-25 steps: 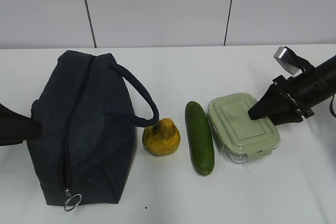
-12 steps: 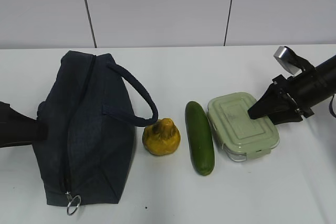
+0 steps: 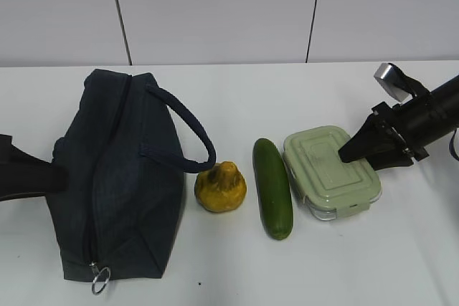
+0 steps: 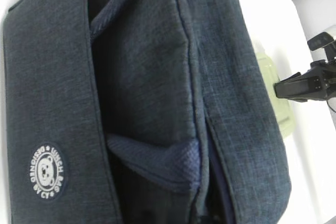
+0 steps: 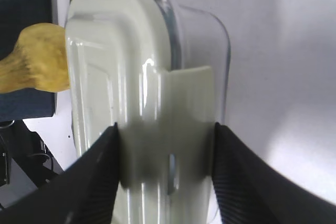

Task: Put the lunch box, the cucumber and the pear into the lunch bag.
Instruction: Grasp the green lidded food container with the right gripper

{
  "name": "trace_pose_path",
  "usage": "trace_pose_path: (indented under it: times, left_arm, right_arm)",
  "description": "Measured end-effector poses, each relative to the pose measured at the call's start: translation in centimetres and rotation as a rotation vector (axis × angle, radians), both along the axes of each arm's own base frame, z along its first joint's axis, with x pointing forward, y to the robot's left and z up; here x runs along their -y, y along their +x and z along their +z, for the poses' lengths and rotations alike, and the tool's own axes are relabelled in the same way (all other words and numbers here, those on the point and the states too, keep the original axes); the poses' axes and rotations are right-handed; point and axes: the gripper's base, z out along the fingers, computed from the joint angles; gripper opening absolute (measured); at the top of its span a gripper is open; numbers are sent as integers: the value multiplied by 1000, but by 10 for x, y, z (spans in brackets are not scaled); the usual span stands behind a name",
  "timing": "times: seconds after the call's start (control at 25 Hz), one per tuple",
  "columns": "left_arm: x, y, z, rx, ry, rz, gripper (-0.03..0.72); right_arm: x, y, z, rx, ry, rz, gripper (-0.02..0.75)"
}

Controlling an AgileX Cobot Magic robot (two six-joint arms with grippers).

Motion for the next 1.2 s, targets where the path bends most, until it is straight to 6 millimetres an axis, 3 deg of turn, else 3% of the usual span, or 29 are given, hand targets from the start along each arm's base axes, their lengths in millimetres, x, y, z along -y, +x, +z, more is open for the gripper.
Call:
trace_pose_path:
  times: [0.16, 0.32, 0.44, 0.72, 1.2]
  left_arm:
    - [0, 0, 0, 0, -7, 3, 284]
    - [0, 1, 1, 4, -17, 17, 318]
    - [0, 2, 1, 7, -16, 27, 274]
    - [0, 2, 1, 8, -16, 27, 8]
    - [0, 2, 1, 8, -16, 27, -15]
  right_arm:
    - [0, 0, 0, 1, -1, -1, 395]
    - [0, 0, 0, 1, -1, -1, 395]
    - [0, 0, 0, 1, -1, -1, 395]
    - [0, 0, 0, 1, -1, -1, 395]
    - [0, 0, 0, 2, -2, -3, 395]
